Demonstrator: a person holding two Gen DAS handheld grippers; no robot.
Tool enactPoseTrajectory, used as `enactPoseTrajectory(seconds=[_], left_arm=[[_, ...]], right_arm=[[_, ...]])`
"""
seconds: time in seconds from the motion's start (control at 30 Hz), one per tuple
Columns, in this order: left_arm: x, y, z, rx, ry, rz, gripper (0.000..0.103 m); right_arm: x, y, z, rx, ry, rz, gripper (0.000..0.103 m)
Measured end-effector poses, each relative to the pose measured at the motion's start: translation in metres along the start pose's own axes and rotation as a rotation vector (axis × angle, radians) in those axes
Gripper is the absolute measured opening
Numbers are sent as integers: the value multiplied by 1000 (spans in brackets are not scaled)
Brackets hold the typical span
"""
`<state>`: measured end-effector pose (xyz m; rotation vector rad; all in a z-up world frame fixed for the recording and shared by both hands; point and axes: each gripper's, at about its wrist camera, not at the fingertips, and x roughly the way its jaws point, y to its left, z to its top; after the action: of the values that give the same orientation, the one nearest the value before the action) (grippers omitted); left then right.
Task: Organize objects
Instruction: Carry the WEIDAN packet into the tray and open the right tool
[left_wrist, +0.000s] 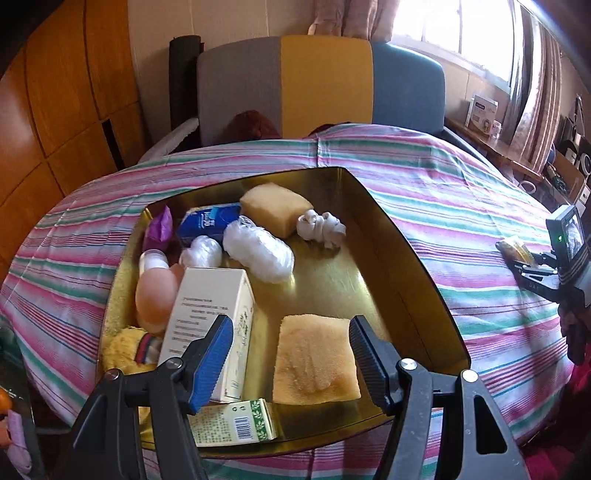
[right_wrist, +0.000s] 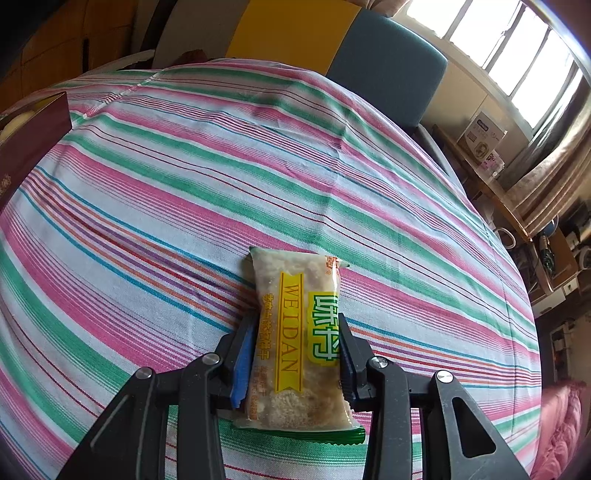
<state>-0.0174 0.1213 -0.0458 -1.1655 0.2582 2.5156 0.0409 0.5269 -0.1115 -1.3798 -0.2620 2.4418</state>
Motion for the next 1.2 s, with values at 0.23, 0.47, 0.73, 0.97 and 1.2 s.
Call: enactPoseTrajectory(seconds=[0.23, 0.47, 0.73, 0.97, 1.2], left_arm=[[-9, 11, -1, -23, -29, 13, 66], [-12, 28, -2, -72, -42, 14, 66], [-20, 45, -4, -110, -68, 20, 66], [-40, 75, -6, -166, -117, 95, 66], [-49, 99, -16, -200, -133, 142, 72]], right_arm=[[-2, -1, 7, 11, 35, -36, 39], [-44, 36, 44, 117, 33, 87, 38], [-115, 136, 95, 62, -89, 311, 39], [-146, 229, 122, -42, -92, 466, 39], [-112, 282, 140, -51, -6, 467, 39]])
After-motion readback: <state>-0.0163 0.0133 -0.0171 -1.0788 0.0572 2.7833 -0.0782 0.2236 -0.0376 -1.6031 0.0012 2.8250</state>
